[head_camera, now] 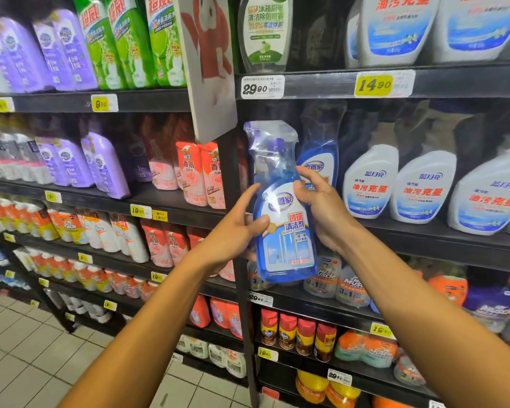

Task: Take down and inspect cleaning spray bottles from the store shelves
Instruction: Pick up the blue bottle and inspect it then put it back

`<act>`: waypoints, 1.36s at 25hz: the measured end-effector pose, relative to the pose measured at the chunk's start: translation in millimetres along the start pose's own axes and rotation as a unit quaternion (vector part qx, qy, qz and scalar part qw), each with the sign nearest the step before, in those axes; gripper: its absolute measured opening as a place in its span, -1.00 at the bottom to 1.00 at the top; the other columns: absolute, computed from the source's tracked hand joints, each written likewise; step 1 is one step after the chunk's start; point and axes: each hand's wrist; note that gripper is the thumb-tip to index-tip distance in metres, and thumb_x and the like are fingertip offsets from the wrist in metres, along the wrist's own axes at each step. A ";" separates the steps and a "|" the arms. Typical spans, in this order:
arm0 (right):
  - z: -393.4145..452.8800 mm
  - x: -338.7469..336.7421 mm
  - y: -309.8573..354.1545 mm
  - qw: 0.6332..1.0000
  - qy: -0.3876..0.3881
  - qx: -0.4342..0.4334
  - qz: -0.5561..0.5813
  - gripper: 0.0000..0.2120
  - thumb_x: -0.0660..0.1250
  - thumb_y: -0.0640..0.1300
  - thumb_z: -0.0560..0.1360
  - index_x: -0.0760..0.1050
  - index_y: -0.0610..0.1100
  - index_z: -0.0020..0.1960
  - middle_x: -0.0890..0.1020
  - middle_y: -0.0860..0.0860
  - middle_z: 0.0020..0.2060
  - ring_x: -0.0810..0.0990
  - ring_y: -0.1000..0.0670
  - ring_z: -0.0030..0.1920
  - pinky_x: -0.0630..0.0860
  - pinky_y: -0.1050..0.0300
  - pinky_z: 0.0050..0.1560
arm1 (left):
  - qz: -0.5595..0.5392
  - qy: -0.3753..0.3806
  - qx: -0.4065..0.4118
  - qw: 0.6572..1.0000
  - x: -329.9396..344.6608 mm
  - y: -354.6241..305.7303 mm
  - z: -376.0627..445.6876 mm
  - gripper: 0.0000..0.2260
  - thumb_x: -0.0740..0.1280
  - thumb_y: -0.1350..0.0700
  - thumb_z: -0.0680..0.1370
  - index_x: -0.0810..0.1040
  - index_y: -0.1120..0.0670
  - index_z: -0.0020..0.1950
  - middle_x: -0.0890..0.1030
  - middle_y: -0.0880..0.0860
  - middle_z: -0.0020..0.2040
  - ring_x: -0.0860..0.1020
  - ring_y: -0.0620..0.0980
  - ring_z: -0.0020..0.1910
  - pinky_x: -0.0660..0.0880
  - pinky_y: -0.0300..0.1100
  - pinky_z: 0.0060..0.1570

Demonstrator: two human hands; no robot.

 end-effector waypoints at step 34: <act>-34.1 -19.8 -10.6 0.952 0.143 -0.174 -0.206 -0.51 0.54 -0.33 0.34 0.55 0.15 0.09 0.69 0.26 0.00 0.64 0.22 0.06 0.54 0.34 0.02 | 0.283 -0.082 0.211 0.932 -23.8 70.4 20.4 -0.64 0.29 0.24 0.52 0.49 0.04 0.31 0.66 -0.07 0.03 0.65 0.00 0.01 0.50 -0.31 0.01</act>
Point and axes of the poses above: each hand's wrist, its own z-axis towards the middle knuckle, its own x-axis out of the palm, y = z × x
